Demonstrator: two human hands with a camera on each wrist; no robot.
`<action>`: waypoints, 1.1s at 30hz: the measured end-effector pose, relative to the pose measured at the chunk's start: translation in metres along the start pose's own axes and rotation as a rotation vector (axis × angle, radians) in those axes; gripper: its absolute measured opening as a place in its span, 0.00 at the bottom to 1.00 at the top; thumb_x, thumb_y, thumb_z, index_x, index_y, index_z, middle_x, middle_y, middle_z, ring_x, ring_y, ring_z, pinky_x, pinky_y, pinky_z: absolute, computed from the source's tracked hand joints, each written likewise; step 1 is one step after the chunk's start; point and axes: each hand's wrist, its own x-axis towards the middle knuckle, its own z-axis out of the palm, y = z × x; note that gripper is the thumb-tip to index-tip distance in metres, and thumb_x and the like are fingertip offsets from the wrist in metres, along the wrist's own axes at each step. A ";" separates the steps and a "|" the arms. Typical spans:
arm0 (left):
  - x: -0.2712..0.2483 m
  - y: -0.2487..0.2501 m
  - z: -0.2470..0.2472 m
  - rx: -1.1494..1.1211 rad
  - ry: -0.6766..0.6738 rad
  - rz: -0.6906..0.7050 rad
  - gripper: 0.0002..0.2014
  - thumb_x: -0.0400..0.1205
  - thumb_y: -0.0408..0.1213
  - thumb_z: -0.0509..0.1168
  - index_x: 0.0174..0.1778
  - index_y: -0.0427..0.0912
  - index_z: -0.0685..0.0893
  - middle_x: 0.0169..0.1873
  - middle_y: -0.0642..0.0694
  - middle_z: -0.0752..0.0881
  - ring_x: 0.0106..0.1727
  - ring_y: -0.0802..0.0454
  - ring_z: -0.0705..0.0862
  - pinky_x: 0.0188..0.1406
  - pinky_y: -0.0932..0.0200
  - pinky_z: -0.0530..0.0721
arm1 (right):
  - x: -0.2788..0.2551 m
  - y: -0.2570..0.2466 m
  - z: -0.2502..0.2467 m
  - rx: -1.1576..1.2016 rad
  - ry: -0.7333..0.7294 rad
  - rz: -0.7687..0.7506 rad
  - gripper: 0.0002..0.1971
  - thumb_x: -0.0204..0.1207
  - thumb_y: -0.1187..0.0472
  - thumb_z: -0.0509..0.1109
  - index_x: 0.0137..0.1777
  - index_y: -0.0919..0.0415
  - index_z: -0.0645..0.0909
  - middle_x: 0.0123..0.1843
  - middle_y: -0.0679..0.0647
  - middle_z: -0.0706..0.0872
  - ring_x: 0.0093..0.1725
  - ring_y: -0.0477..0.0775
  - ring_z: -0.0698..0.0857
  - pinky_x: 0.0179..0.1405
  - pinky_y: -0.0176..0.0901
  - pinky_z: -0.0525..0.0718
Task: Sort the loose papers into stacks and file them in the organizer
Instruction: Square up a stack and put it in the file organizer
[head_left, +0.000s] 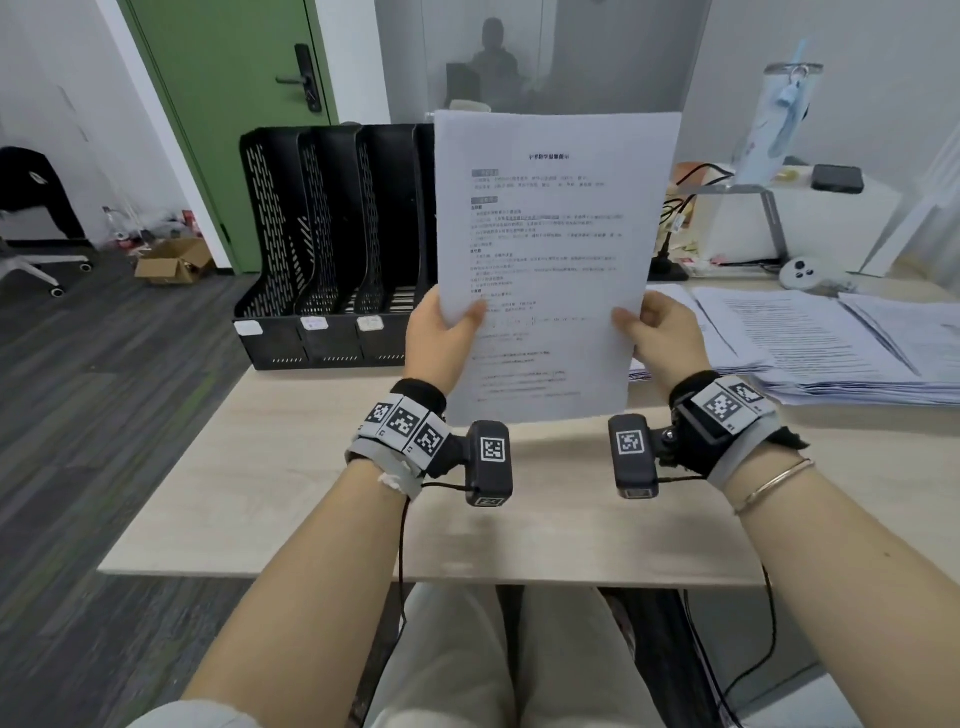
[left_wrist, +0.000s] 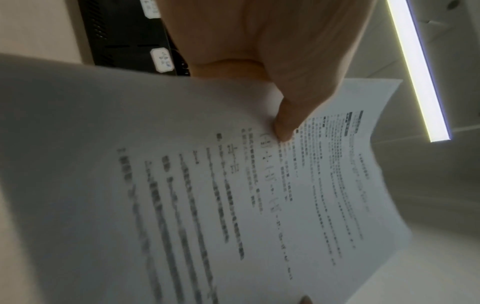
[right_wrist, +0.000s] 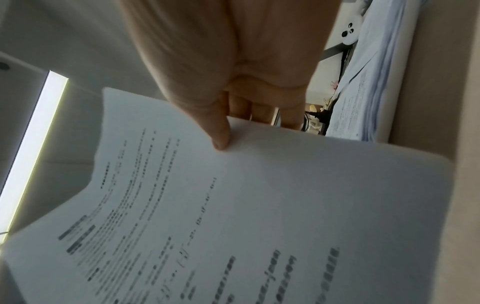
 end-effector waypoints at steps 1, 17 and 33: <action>0.000 0.005 -0.002 -0.018 -0.049 -0.024 0.11 0.80 0.36 0.68 0.58 0.41 0.81 0.51 0.51 0.86 0.53 0.53 0.86 0.50 0.60 0.86 | 0.002 -0.001 -0.003 0.002 0.008 -0.002 0.10 0.80 0.70 0.65 0.60 0.67 0.79 0.57 0.60 0.86 0.55 0.58 0.85 0.60 0.54 0.83; -0.008 0.037 -0.008 0.302 -0.421 -0.161 0.12 0.87 0.44 0.55 0.52 0.43 0.81 0.33 0.48 0.79 0.28 0.53 0.75 0.19 0.65 0.71 | 0.009 -0.011 -0.014 -0.185 -0.200 -0.018 0.37 0.79 0.63 0.69 0.82 0.50 0.54 0.67 0.58 0.78 0.66 0.56 0.78 0.64 0.49 0.76; 0.007 0.045 -0.032 0.142 -0.012 -0.141 0.16 0.87 0.41 0.55 0.65 0.37 0.78 0.51 0.42 0.83 0.45 0.48 0.80 0.31 0.64 0.78 | -0.025 -0.025 0.065 0.078 -0.302 0.142 0.37 0.80 0.75 0.60 0.83 0.53 0.48 0.62 0.60 0.81 0.48 0.51 0.85 0.37 0.46 0.86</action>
